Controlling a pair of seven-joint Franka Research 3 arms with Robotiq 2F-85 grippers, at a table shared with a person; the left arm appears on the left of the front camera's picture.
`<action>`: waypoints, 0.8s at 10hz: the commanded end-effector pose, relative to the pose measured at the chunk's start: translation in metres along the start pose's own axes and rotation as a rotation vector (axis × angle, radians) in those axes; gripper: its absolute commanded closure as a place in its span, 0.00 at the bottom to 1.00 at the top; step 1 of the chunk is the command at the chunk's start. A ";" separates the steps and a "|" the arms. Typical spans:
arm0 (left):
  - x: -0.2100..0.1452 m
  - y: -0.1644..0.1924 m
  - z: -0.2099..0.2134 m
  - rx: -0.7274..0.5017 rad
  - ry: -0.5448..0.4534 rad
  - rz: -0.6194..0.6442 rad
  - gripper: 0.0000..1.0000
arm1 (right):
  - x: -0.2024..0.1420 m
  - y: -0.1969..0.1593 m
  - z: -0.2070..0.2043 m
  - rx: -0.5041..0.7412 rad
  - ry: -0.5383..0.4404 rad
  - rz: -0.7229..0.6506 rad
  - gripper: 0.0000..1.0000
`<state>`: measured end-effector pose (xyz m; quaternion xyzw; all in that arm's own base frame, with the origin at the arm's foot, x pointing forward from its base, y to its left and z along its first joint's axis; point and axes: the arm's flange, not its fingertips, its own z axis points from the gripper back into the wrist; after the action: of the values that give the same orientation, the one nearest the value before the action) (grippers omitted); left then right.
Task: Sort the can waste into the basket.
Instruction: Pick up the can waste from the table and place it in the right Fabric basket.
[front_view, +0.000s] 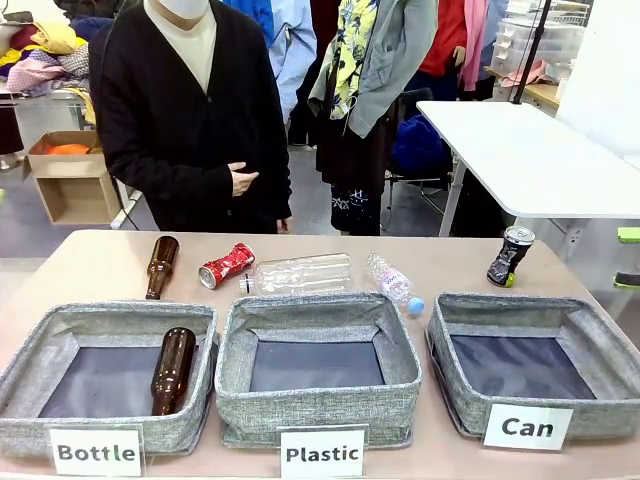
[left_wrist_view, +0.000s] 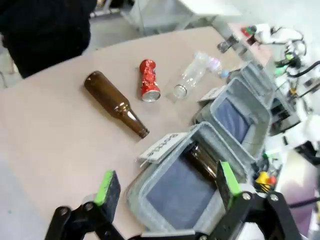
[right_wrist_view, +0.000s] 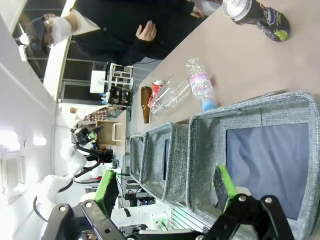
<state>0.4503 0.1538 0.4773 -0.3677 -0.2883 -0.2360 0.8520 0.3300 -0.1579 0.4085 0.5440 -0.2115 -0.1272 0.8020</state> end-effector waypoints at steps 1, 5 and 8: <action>0.029 -0.034 -0.052 0.088 0.128 -0.052 0.00 | 0.000 0.001 0.002 0.015 -0.004 0.012 0.00; 0.094 -0.065 -0.189 0.171 0.372 -0.238 0.00 | 0.000 0.001 0.002 0.015 -0.004 0.012 0.00; 0.114 -0.059 -0.276 0.200 0.473 -0.333 0.00 | 0.000 0.001 0.002 0.015 -0.004 0.012 0.00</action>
<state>0.5654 -0.1118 0.4250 -0.1876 -0.1635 -0.4236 0.8710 0.3299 -0.1581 0.4086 0.5440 -0.2116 -0.1273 0.8019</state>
